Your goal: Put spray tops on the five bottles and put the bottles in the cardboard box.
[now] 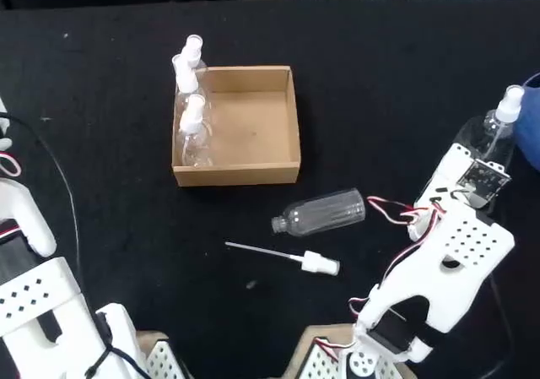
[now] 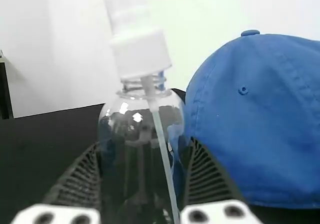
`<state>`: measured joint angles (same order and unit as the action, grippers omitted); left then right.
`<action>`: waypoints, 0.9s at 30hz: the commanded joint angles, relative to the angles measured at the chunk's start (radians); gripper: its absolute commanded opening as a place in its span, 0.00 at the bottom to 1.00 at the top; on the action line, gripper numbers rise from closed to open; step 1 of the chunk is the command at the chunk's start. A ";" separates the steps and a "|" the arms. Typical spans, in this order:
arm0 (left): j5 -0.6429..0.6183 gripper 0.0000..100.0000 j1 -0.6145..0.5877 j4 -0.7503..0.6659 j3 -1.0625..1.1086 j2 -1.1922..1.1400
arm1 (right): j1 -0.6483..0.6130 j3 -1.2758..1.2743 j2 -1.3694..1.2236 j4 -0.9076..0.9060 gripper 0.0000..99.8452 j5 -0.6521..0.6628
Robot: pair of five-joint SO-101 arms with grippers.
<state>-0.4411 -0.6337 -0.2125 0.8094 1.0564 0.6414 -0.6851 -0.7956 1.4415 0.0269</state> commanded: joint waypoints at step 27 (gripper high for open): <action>-0.008 0.15 0.012 -0.015 -0.013 0.005 | 0.009 -0.007 0.010 -0.046 0.17 0.006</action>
<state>-0.4411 -0.6337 -0.2125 0.8094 1.0564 0.6414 -0.6897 -0.7956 1.3924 0.0269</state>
